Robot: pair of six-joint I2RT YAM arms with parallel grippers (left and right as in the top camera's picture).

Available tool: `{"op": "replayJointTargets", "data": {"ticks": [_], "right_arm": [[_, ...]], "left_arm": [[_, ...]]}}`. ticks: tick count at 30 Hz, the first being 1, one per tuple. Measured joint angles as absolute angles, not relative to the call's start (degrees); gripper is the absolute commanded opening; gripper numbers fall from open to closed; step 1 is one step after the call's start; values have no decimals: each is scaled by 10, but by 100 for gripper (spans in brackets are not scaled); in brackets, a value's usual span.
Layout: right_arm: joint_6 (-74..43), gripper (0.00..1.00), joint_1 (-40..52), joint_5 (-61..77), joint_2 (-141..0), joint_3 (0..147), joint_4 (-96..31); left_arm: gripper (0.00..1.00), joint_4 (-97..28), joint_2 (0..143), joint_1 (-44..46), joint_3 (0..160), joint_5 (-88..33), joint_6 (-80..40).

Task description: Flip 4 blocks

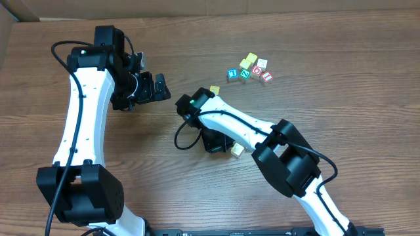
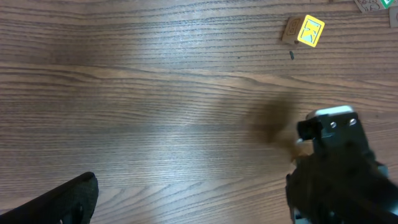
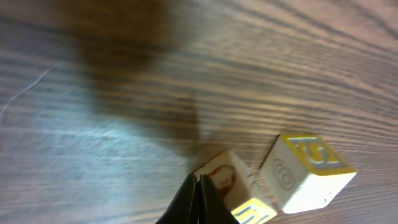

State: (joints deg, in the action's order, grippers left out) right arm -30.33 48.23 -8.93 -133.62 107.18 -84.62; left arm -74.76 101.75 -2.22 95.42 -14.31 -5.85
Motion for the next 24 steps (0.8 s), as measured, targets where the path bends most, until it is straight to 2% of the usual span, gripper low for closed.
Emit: {"op": "replayJointTargets", "data": {"ticks": [8,15,24], "right_arm": [[-296,4,461,-60,-1336,1072,-812],[-259,4,462,-6,-1336,1072,-857],[-244,4,462,8,-1336,1072,-857]], "left_arm": [[100,-748,1018,-22,954,-143,-58],[100,-748,1018,-22,954,-143,-58],[100,-748,1018,-22,954,-143,-58]]}}
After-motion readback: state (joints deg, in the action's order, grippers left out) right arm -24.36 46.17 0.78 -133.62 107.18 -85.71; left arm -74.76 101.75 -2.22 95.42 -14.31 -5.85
